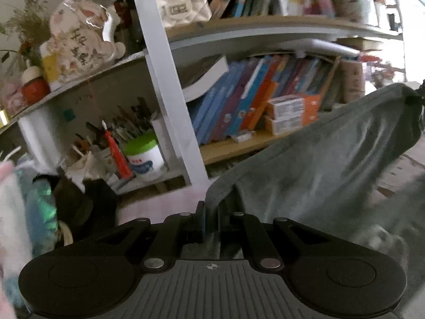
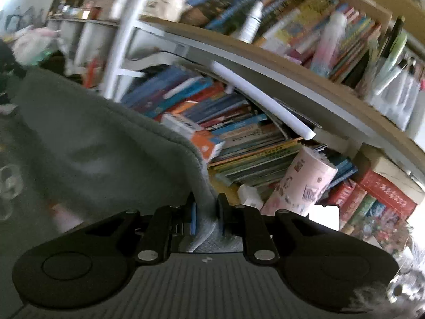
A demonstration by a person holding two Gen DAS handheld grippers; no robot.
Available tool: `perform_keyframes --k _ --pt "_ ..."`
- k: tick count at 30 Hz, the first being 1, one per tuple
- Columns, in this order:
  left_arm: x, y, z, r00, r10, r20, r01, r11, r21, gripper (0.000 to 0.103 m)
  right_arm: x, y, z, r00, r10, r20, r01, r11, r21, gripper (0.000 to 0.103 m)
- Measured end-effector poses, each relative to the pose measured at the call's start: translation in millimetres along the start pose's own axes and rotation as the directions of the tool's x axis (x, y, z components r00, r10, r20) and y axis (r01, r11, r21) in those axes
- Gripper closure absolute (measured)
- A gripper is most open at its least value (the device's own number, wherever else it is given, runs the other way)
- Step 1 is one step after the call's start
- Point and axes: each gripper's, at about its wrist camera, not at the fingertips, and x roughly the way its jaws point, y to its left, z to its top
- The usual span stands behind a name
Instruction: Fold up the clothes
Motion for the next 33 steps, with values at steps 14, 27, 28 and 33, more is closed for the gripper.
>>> perform_keyframes --k 14,27,28,33 --pt "-78 -40 -114 0.99 -0.062 -0.131 0.039 0.985 -0.167 0.079 -116 90 -81 0.966 0.121 -0.227 -0.14 0.988 -0.07 0.061" --pt "-51 17 -172 0.961 -0.215 0.172 0.25 0.42 -0.873 0.034 -121 35 -100 0.915 0.392 -0.099 -0.143 0.543 0.827 0.04" --pt "-46 19 -174 0.963 -0.205 0.176 0.246 0.397 -0.884 0.034 -120 31 -101 0.915 0.397 -0.074 -0.142 0.488 0.861 0.039" --pt "-23 25 -183 0.967 -0.205 0.153 0.21 0.291 -0.934 0.038 -100 12 -116 0.924 0.382 -0.024 -0.06 0.207 0.976 0.037"
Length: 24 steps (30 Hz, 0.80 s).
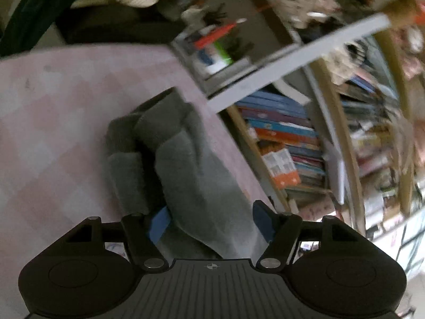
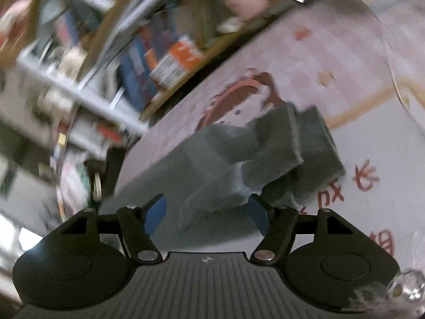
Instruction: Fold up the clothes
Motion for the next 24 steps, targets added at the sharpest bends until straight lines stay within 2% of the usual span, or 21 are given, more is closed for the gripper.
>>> perform_keyframes --k 1,2,3,4,5,6,8,10,12,14,16,18,19,20,21,22,23,24 --pt "3 0 0 1.0 0.013 -0.004 -0.013 1.0 0.002 0.047 3 -4 2 1.0 -0.017 0.007 0.016 0.999 0.045 0.038" --pt "4 -1 1 1.0 0.024 -0.003 -0.024 1.0 0.01 0.057 6 -9 4 0.999 -0.038 0.017 0.037 0.996 0.086 0.046" --pt "6 -2 2 0.999 0.035 0.0 -0.035 0.999 0.016 0.08 9 -14 7 0.998 -0.058 0.027 0.055 0.991 0.119 0.055" --pt "7 -4 4 0.999 0.041 0.009 -0.041 0.999 0.023 0.094 12 -16 10 0.997 -0.073 0.036 0.068 0.989 0.135 0.076" --pt "8 -8 7 0.999 0.041 0.026 -0.042 0.998 0.039 0.095 15 -15 15 0.995 -0.082 0.051 0.075 0.989 0.129 0.084" --pt "6 -16 12 0.998 0.037 0.051 -0.041 0.997 0.068 0.096 15 -9 21 0.994 -0.081 0.079 0.073 0.993 0.097 0.087" --pt "-7 -34 20 0.993 -0.033 0.116 0.018 0.992 0.128 0.096 0 16 29 0.979 -0.031 0.2 0.04 0.998 -0.044 0.089" --pt "-30 -52 21 0.976 -0.123 0.179 0.089 0.979 0.186 0.096 -25 40 28 0.948 0.06 0.314 -0.001 0.983 -0.185 0.09" --pt "-46 -55 18 0.969 -0.139 0.205 0.092 0.971 0.221 0.096 -46 49 22 0.93 0.11 0.352 -0.018 0.967 -0.253 0.09" --pt "-44 -41 13 0.987 -0.06 0.151 0.027 0.977 0.214 0.096 -46 40 15 0.951 0.05 0.304 0.029 0.968 -0.25 0.089" --pt "-32 -21 4 0.996 0.057 0.061 -0.068 0.979 0.19 0.096 -26 17 9 0.981 -0.065 0.181 0.104 0.971 -0.215 0.089" --pt "-28 -10 -5 0.995 0.1 0.021 -0.102 0.978 0.181 0.095 -2 -7 3 0.984 -0.166 0.062 0.173 0.973 -0.152 0.089" --pt "-26 -5 -9 0.993 0.115 0.007 -0.115 0.977 0.178 0.095 7 -16 0 0.981 -0.191 0.024 0.193 0.973 -0.128 0.088" --pt "-29 -5 -11 0.992 0.125 0.008 -0.124 0.975 0.184 0.093 10 -21 -2 0.982 -0.185 0.021 0.187 0.976 -0.115 0.086" --pt "-34 -8 -11 0.991 0.132 0.018 -0.133 0.972 0.194 0.088 8 -23 -2 0.985 -0.171 0.025 0.173 0.98 -0.102 0.085" --pt "-39 -11 -12 0.99 0.139 0.028 -0.141 0.969 0.204 0.078 4 -24 -2 0.987 -0.158 0.032 0.16 0.983 -0.088 0.077" --pt "-44 -13 -12 0.989 0.145 0.038 -0.15 0.965 0.214 0.07 0 -25 -3 0.988 -0.148 0.04 0.151 0.986 -0.075 0.061" --pt "-49 -15 -12 0.987 0.152 0.055 -0.16 0.963 0.218 0.049 -3 -25 -3 0.987 -0.15 0.05 0.153 0.986 -0.067 0.054"
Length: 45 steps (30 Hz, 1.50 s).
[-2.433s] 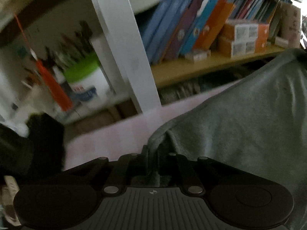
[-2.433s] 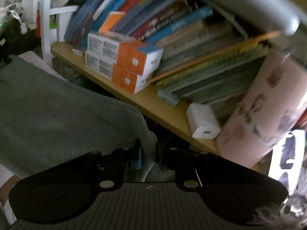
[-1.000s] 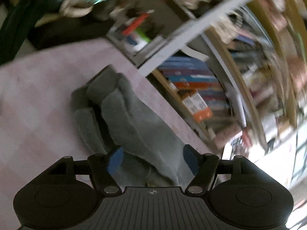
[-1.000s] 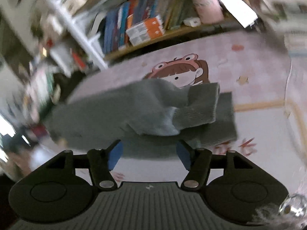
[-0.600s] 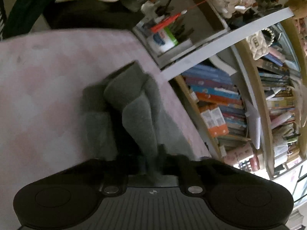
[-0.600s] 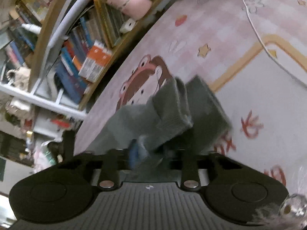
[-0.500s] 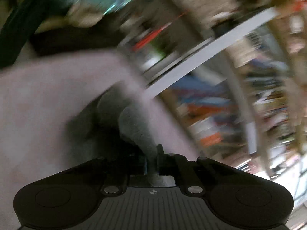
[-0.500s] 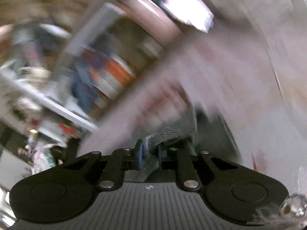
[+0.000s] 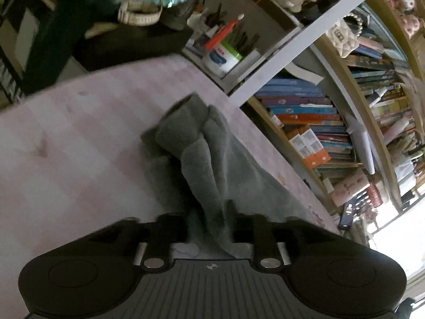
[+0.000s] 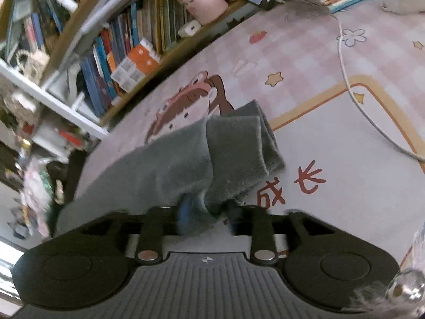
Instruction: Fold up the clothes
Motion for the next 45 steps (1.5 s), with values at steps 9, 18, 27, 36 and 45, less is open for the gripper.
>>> perform_keyframes --k 9,18,27,36,45 --pt "21 13 10 1.0 0.019 -0.012 -0.021 0.99 -0.14 0.036 8 -20 -5 0.999 0.04 0.014 -0.042 0.987 0.157 0.052" --pt "96 3 39 0.997 -0.057 0.052 0.068 0.971 -0.231 0.088 63 -1 51 0.999 0.008 0.054 -0.013 0.994 0.107 0.086" --pt "89 -10 71 0.958 -0.157 0.24 0.206 0.96 -0.191 0.091 58 34 87 0.959 0.123 0.257 -0.107 0.992 -0.073 0.088" --pt "102 11 52 0.985 -0.068 0.159 0.098 0.976 -0.193 0.082 95 4 69 0.986 0.003 0.165 0.003 0.999 -0.036 0.069" --pt "106 4 44 0.978 -0.048 0.203 0.078 0.986 -0.145 0.064 50 39 43 0.87 -0.17 0.463 0.296 0.931 -0.213 0.045"
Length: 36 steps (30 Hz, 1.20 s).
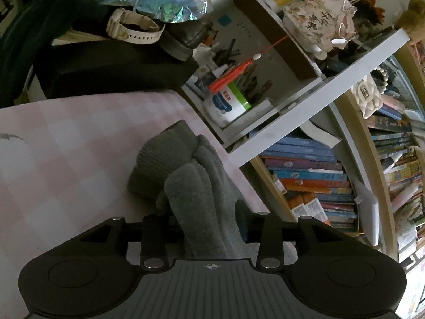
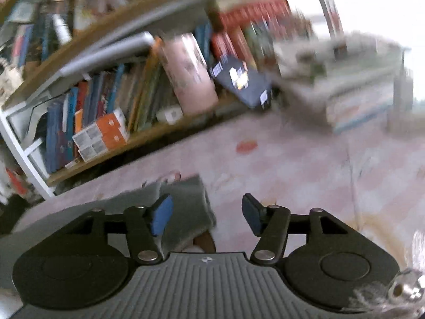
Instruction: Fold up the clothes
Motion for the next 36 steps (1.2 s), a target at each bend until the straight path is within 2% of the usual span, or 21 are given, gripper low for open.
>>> perform_keyframes --k 3,5,8,11,15,19,22,30,36 --pt "1 0 -2 1.0 0.005 0.004 -0.006 1.0 0.017 0.061 -1 31 -2 0.998 0.055 0.037 -0.049 0.988 -0.147 0.041" --pt "2 0 -3 1.0 0.007 0.003 -0.007 1.0 0.024 0.059 5 56 -5 0.992 0.121 0.038 -0.108 0.964 -0.244 0.037" --pt "3 1 -4 1.0 0.008 0.001 -0.008 0.999 0.032 0.058 25 98 -16 0.97 0.24 -0.039 -0.239 0.909 -0.341 0.034" --pt "3 4 -4 1.0 0.004 0.0 -0.004 1.0 0.023 0.057 49 138 -30 0.938 0.315 -0.145 -0.347 0.849 -0.398 0.033" --pt "3 4 -5 1.0 0.002 0.002 -0.002 0.999 0.035 0.057 70 184 -53 0.909 0.343 -0.238 -0.418 0.757 -0.503 0.031" --pt "3 4 -6 1.0 0.001 0.002 -0.001 0.999 0.048 0.057 80 207 -76 0.876 0.36 -0.322 -0.482 0.685 -0.546 0.031" --pt "4 4 -6 1.0 0.002 0.002 -0.002 0.999 0.054 0.057 79 218 -85 0.865 0.364 -0.344 -0.501 0.644 -0.578 0.028" --pt "6 -2 -10 1.0 0.028 0.01 -0.029 0.993 0.112 0.056 85 216 -82 0.855 0.359 -0.375 -0.516 0.664 -0.541 0.02" --pt "7 -3 -12 0.999 0.037 0.02 -0.039 0.991 0.126 0.056 80 216 -84 0.865 0.353 -0.357 -0.502 0.653 -0.568 0.02"
